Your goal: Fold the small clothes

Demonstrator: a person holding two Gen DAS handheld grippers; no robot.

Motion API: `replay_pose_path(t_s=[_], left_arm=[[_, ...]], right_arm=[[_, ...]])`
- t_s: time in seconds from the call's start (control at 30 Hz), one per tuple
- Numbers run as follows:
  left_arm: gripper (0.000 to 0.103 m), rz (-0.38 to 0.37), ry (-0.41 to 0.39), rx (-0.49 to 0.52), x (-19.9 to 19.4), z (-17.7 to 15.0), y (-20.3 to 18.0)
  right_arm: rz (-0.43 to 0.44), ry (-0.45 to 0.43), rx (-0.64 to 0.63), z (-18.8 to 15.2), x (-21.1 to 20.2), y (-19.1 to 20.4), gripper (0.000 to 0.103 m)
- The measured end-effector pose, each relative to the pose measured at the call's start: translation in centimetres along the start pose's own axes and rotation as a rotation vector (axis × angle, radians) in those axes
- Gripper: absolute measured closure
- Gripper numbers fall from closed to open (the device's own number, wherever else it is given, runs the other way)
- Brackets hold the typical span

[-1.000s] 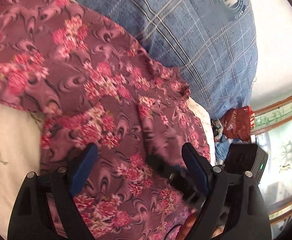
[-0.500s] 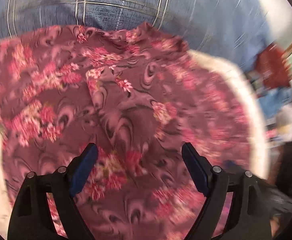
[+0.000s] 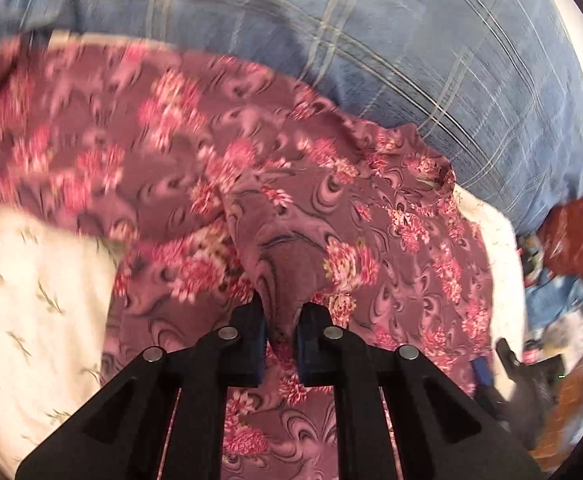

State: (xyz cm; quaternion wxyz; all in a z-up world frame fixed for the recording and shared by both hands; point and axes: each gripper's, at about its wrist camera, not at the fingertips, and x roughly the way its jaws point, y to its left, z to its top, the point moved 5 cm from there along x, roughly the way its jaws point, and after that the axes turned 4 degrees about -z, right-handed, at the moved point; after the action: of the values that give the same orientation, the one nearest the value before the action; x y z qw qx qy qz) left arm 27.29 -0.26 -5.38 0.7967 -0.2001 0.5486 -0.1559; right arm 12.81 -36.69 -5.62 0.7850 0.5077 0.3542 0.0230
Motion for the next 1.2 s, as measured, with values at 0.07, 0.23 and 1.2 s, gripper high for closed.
replay_pose_path(t_s=[0.07, 0.23, 1.2], left_arm=[[0.094, -0.038, 0.003, -0.046, 0.0, -0.2, 0.7], [0.089, -0.061, -0.037, -0.108, -0.4, -0.2, 1.3], [0.047, -0.008, -0.004, -0.033, 1.1, 0.0, 1.2]], right_arm=[[-0.018, -0.042, 0.021, 0.7, 0.6, 0.2, 0.066], [-0.001, -0.117, 0.009, 2.8, -1.5, 0.7, 0.097], [-0.457, -0.159, -0.339, 8.7, 2.6, 2.0, 0.103]])
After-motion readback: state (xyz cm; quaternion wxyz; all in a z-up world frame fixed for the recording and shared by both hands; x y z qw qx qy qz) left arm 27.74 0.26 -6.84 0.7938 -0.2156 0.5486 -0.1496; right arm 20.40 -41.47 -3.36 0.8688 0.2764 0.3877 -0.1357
